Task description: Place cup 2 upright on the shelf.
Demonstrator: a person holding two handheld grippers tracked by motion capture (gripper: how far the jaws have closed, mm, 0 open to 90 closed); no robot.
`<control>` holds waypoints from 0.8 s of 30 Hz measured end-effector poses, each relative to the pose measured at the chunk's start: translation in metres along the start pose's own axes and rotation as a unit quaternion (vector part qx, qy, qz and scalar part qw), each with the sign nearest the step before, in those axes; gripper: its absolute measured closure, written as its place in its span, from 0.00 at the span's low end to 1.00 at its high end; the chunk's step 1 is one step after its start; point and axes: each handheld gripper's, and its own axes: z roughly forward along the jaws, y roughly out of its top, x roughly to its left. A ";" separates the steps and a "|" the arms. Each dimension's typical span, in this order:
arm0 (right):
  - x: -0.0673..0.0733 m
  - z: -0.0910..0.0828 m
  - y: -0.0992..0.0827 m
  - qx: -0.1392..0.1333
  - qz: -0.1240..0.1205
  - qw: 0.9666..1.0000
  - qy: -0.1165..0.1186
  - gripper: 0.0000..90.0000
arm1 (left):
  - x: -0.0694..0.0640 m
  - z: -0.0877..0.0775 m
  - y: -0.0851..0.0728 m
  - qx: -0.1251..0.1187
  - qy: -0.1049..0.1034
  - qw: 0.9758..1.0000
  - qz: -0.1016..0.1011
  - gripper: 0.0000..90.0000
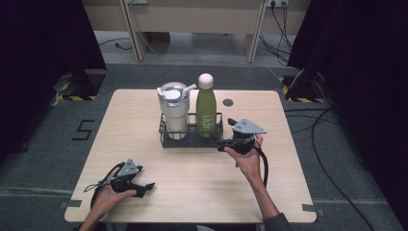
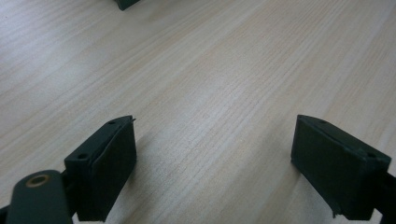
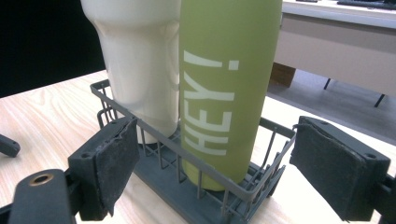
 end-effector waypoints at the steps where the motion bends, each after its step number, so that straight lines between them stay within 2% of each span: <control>1: 0.000 0.000 -0.001 0.001 0.001 1.000 0.001 0.17 | 0.000 0.000 0.000 0.000 0.000 1.000 0.000 0.15; 7: 0.000 -0.001 -0.006 -0.001 0.013 1.000 0.005 0.17 | 0.000 0.000 0.000 0.000 0.000 1.000 0.000 0.15; 16: 0.005 -0.008 -0.012 -0.005 0.016 1.000 0.005 0.17 | 0.000 0.000 0.000 0.000 0.000 1.000 0.000 0.15; 24: 0.008 -0.010 -0.021 0.008 0.014 1.000 0.003 0.17 | 0.000 0.000 0.000 0.000 -0.002 1.000 0.003 0.15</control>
